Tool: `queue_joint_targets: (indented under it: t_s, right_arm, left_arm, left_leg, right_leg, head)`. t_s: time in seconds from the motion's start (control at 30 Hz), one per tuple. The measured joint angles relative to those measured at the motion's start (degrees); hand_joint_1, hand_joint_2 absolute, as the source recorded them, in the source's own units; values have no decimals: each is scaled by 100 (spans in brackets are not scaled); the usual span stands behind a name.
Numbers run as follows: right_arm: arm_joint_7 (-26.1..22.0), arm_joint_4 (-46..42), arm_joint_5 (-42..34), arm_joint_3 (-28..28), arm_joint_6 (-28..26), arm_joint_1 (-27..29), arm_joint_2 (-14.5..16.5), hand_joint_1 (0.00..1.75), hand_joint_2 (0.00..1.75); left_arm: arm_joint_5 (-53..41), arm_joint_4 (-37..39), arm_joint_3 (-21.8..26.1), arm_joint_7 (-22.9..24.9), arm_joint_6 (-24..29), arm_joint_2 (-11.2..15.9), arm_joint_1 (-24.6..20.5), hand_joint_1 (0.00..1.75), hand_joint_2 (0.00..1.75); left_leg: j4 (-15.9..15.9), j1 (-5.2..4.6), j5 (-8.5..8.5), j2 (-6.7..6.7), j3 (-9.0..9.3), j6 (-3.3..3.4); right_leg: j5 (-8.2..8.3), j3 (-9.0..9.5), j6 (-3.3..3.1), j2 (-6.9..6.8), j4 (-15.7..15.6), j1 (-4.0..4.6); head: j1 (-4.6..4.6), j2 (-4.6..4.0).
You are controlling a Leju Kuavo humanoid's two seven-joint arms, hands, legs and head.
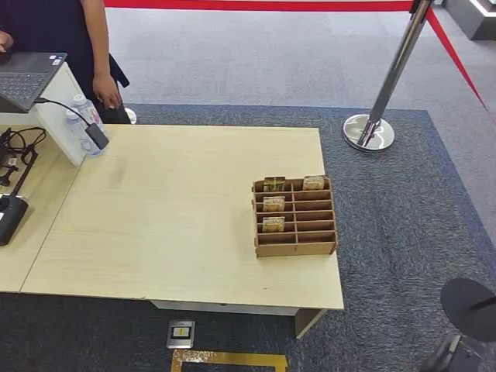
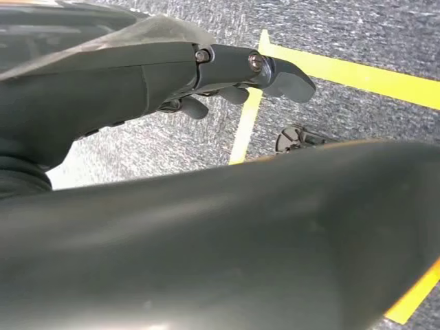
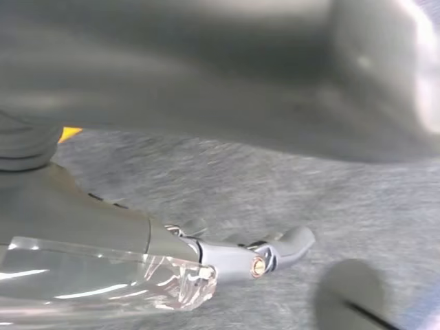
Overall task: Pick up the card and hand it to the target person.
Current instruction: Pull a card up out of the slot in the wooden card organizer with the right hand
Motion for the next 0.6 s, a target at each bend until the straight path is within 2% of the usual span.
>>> queue_joint_targets:
  t_s: [0.1,0.23,0.37,0.57,0.6]
  right_arm:
    - [21,-683,-94,472,-103,276,4,0,0]
    - [-186,-1790,307,1386,-551,709,-154,0,0]
    - [-206,-2244,717,2214,-762,829,-559,0,0]
    - [90,-2034,1404,3082,-852,388,-1276,0,0]
    - [181,-1956,1567,3222,-840,257,-1385,0,44]
  left_arm:
    - [-9,-3,-5,-7,-10,-7,3,0,0]
    - [-56,-4,-46,-32,-48,-28,3,0,0]
    - [-140,11,-125,-45,-106,-15,-14,0,0]
    - [-281,27,-263,-63,-183,45,-27,0,0]
    - [-322,29,-304,-64,-207,65,-29,0,0]
  left_leg:
    - [0,0,0,-1,0,0]
    - [0,0,-1,-8,3,-1]
    - [-1,0,0,-3,2,-1]
    - [-1,-1,2,4,0,0]
    - [-1,-1,2,5,-1,0]
  right_leg:
    - [0,1,0,-2,0,0]
    - [-5,6,1,-10,0,0]
    - [-2,2,1,-4,0,0]
    - [3,-3,0,5,0,0]
    - [3,-3,-1,6,0,0]
  head:
    - [0,0]
    - [0,0]
    - [0,0]
    - [0,0]
    - [0,0]
